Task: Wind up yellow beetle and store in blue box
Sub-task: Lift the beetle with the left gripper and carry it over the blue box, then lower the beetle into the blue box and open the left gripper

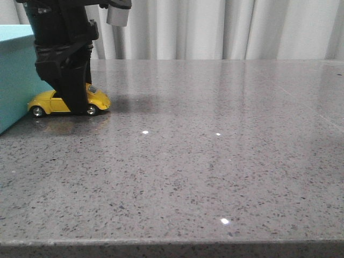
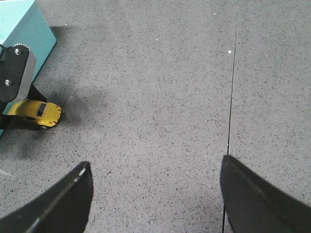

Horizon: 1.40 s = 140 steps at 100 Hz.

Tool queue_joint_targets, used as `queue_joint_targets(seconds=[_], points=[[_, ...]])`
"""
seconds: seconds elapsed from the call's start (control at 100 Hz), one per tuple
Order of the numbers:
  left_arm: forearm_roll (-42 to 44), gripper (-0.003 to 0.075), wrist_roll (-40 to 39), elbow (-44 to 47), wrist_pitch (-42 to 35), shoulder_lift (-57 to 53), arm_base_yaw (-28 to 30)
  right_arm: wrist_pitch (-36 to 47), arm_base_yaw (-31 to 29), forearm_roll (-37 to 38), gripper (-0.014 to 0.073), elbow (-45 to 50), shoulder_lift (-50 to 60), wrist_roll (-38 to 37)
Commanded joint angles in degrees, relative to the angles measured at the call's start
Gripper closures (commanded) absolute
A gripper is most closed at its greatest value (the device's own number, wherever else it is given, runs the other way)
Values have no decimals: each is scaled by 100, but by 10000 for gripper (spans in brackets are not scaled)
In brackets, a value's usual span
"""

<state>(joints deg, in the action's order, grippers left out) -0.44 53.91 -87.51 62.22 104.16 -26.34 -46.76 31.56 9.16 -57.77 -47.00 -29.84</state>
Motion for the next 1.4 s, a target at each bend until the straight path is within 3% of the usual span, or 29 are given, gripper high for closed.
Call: queue_joint_targets(seconds=[0.0, 0.25, 0.43, 0.58, 0.82, 1.0, 1.39], points=[[-32, 481, -28, -286, -55, -269, -60, 409, 5, 77, 45, -142, 49, 51], [-22, 481, -383, -1464, 296, -287, -220, 409, 5, 77, 45, -142, 49, 51], [153, 481, -1231, -2613, 1058, -306, -111, 415, 5, 77, 45, -142, 49, 51], [346, 481, -2001, -3077, 1057, -502, 295, 421, 5, 81, 45, -142, 49, 51], [309, 481, -2927, -3018, 1057, -707, 1437, 451, 5, 82, 45, -142, 49, 51], [44, 481, -3063, -2576, 1057, -707, 2092, 476, 5, 82, 45, -142, 49, 51], [44, 481, -3205, -1021, 303, -707, 2413, 573, 5, 82, 45, -142, 49, 51]])
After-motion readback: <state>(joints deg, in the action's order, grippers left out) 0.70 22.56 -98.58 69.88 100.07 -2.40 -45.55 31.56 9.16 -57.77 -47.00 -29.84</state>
